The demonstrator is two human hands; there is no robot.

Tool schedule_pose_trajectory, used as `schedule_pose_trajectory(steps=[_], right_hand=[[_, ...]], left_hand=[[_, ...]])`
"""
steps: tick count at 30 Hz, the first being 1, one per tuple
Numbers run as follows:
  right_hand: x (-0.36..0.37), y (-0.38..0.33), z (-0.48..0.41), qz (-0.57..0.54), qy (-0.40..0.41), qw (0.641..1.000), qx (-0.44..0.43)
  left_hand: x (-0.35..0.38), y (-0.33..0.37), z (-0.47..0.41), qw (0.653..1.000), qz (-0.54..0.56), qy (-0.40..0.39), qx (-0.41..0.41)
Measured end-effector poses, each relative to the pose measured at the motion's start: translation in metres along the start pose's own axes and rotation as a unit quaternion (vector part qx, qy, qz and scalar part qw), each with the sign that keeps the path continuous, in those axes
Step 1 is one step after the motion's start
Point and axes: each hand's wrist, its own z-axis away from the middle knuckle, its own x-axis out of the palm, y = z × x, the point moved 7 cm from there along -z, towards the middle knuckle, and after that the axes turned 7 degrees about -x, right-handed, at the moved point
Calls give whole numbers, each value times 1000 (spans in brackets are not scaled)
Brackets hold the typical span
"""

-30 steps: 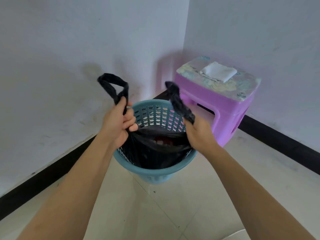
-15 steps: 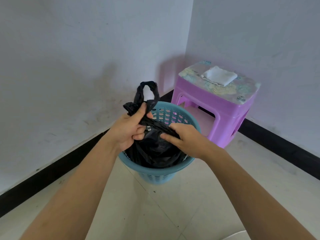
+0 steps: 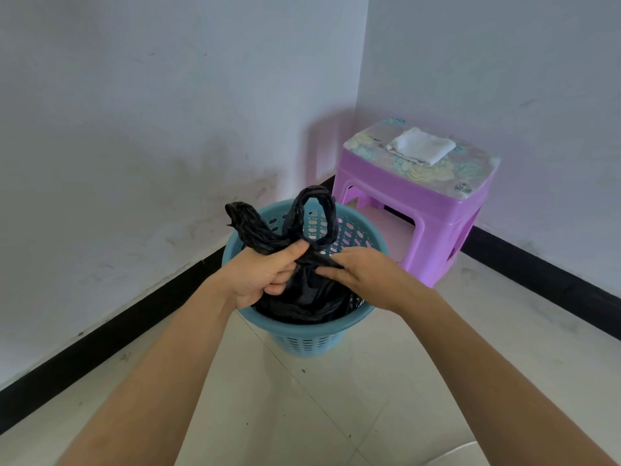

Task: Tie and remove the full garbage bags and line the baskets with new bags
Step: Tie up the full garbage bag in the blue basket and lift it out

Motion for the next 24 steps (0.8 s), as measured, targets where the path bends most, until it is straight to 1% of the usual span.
schedule_pose_trajectory(steps=[2, 4, 6, 8, 10, 12, 14, 16, 17, 18, 22, 24], right_hand=[[-4, 12, 6, -111, -2, 992, 64], [-8, 19, 11, -210, 13, 970, 119], [-18, 18, 11, -290, 91, 944, 130], [-34, 11, 8, -355, 173, 908, 141], [-47, 2, 2, -393, 205, 886, 137], [-60, -10, -4, -412, 235, 876, 91], [-73, -14, -5, -422, 289, 858, 57], [-75, -10, -1, -425, 313, 847, 64], [-71, -6, 0, -423, 301, 851, 85], [-64, -2, 1, -416, 269, 862, 109], [-20, 1, 3, -348, 76, 919, 169], [-1, -1, 4, -328, 5, 928, 176]], left_hand=[[1, 1, 0, 1000, 15, -5, 3], [4, 6, 2, 1000, 17, -22, 13], [6, 9, 3, 999, 1, -41, 25], [9, 9, 4, 998, -20, -50, 22], [11, 6, 2, 998, -39, -47, 13], [12, 5, 0, 998, -49, -34, 18], [7, 5, -1, 999, -8, -10, 30], [-5, 4, -1, 997, 73, 21, 34], [-12, 3, -1, 993, 110, 34, 34], [-19, 2, -1, 988, 142, 47, 38], [-40, 2, 0, 963, 249, 80, 70], [-41, 2, 1, 959, 264, 75, 71]])
